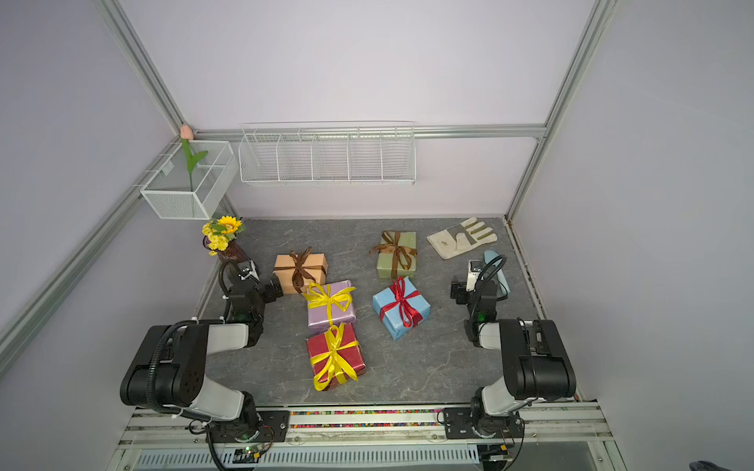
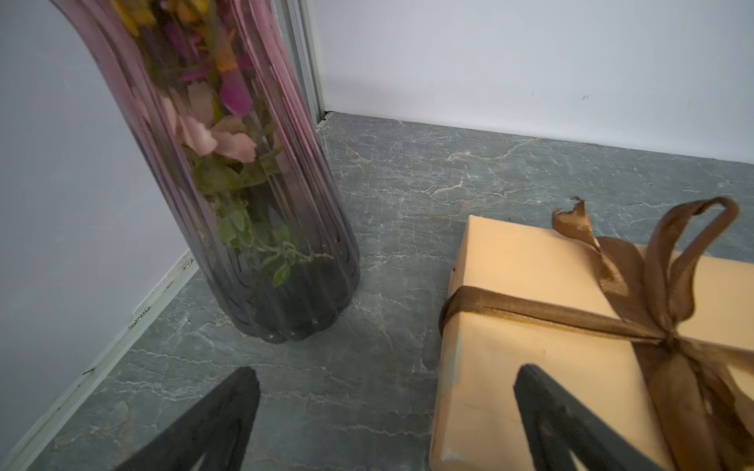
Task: Untie the ribbon bows on the gift boxes
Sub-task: Untie the ribbon from the gift box.
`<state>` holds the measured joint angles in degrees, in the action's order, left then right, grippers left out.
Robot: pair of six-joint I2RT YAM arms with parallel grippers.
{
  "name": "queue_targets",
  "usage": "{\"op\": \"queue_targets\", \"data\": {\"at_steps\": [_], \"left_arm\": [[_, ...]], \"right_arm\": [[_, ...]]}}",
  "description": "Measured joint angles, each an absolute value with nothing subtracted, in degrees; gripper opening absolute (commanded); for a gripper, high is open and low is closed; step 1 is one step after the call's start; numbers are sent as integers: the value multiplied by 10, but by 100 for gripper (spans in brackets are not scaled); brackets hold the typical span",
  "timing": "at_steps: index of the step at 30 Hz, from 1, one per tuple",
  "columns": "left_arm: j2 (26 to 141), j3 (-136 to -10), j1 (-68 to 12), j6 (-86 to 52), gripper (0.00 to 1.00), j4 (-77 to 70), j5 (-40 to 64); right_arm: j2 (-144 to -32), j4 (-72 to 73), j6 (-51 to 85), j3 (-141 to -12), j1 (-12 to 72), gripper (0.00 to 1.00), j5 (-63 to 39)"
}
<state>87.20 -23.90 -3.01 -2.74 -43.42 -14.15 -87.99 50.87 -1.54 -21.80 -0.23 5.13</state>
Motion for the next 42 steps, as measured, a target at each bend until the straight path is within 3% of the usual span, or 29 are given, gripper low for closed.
{"op": "queue_targets", "data": {"at_steps": [34,38,42], "left_arm": [[872,-239,-30,-27,100,-434,-141],[841,-239,-30,-23,100,-409,-139],[736,-269,-34,-26,100,-301,-134]], "right_arm": [[-880,508,-15,-218,1,89,65],[-841,406,-15,-250,20,89,101],[-770,275,-13,-332,52,89,125]]}}
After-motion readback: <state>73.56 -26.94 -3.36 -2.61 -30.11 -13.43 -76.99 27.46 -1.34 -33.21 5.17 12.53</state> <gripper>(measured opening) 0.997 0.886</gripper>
